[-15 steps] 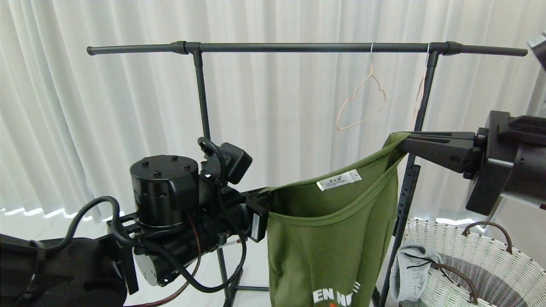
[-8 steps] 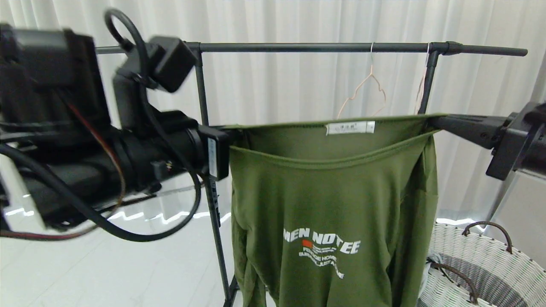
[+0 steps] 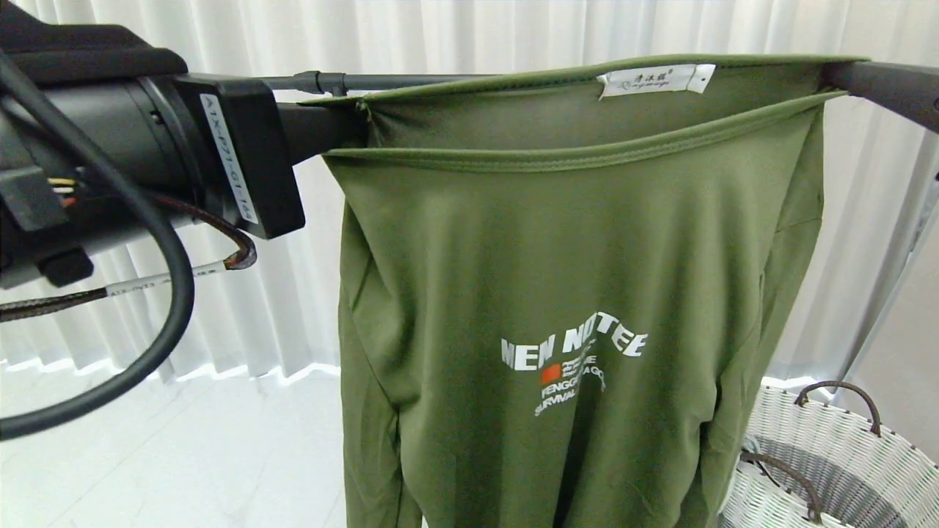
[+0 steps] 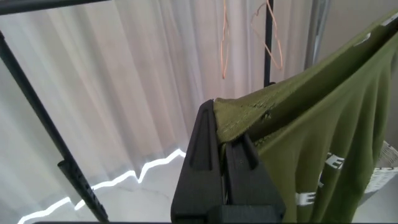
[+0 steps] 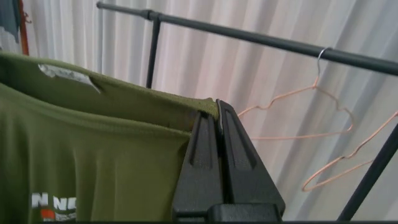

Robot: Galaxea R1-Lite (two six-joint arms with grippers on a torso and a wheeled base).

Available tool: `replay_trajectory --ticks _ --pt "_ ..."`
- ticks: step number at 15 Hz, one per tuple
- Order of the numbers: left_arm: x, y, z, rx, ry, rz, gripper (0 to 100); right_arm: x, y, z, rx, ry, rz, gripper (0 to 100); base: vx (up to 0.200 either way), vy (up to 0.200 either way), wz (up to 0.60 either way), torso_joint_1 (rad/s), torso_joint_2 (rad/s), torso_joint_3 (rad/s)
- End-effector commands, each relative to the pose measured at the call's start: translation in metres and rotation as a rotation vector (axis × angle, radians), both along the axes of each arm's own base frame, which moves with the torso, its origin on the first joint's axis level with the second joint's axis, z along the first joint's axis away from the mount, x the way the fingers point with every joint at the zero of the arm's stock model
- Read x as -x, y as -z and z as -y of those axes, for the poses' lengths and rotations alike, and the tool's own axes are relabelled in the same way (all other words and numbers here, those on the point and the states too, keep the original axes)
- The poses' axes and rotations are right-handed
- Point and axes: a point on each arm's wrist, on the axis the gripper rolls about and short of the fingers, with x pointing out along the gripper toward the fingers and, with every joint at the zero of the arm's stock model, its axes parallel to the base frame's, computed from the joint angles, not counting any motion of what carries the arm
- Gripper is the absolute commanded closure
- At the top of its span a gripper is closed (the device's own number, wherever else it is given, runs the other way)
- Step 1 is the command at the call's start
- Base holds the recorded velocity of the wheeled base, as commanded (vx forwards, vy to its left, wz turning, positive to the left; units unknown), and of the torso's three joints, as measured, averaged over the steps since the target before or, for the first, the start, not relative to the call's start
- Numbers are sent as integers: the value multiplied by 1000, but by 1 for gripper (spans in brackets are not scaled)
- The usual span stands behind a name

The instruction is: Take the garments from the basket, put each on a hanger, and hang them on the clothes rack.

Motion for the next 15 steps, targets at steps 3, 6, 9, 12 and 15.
replay_trajectory --ticks 3,6,9,12,15 --pt "0 5 12 -17 -13 -15 100 19 10 11 12 -5 -16 100 0 0 0 0 0 0" --pt "-9 3 22 -23 -28 -17 100 41 4 25 7 -4 19 100 0 0 0 0 0 0" --pt "-37 4 40 -38 -57 -32 100 69 14 38 78 -59 -4 100 0 0 0 0 0 0" --pt "-55 11 56 -54 -52 -55 100 80 18 43 122 -71 39 100 0 0 0 0 0 0" --pt "-57 9 58 -49 -45 -53 100 79 32 41 147 -89 6 100 0 0 0 0 0 0"
